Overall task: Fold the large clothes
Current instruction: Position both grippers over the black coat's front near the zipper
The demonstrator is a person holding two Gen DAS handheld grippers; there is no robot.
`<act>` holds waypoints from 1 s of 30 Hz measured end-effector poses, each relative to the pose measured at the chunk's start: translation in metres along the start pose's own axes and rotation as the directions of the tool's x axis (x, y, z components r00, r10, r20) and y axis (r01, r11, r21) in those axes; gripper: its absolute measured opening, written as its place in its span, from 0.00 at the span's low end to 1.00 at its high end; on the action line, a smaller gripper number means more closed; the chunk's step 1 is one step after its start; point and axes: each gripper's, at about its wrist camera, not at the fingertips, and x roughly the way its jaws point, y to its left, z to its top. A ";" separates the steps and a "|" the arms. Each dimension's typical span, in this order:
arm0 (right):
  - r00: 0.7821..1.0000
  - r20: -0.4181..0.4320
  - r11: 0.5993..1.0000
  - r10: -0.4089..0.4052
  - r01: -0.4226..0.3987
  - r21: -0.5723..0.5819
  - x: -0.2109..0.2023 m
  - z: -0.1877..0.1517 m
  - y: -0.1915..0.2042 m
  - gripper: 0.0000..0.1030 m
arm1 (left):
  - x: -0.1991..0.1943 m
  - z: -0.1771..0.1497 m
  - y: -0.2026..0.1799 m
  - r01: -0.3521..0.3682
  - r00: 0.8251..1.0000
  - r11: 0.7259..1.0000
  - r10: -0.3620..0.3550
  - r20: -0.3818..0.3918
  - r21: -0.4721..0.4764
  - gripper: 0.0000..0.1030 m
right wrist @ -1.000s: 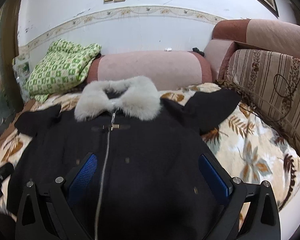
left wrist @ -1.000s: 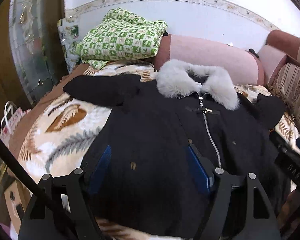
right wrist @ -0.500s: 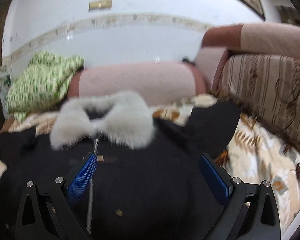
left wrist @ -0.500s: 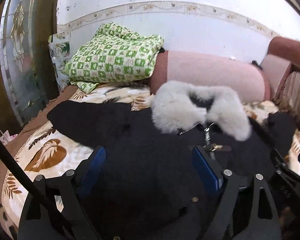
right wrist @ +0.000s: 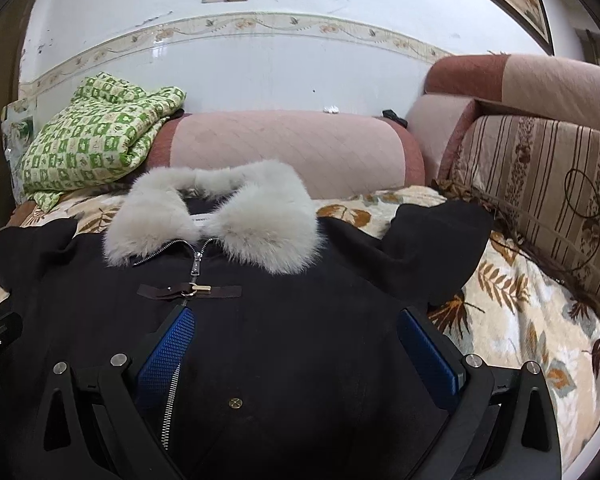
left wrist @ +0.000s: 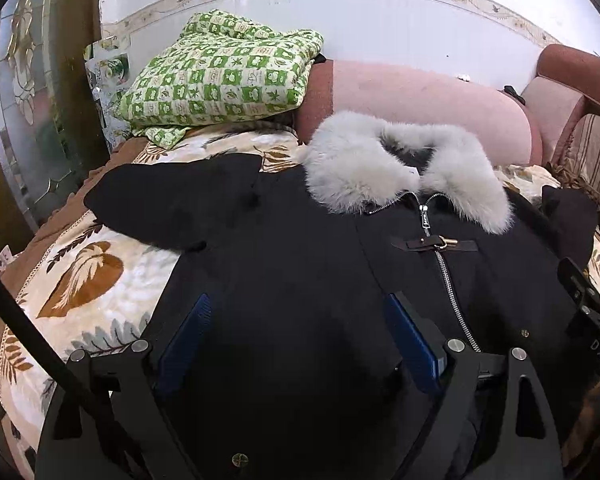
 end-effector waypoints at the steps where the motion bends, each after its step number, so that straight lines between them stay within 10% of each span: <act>1: 1.000 0.003 1.000 -0.001 0.001 0.000 -0.001 0.000 0.001 0.99 | -0.001 -0.003 0.001 0.003 1.000 1.000 -0.003 -0.002 -0.002 0.85; 30: 1.000 0.006 0.999 -0.012 0.013 -0.050 -0.004 -0.005 0.012 0.99 | 0.000 -0.013 -0.014 0.000 1.000 1.000 0.000 -0.026 0.001 0.85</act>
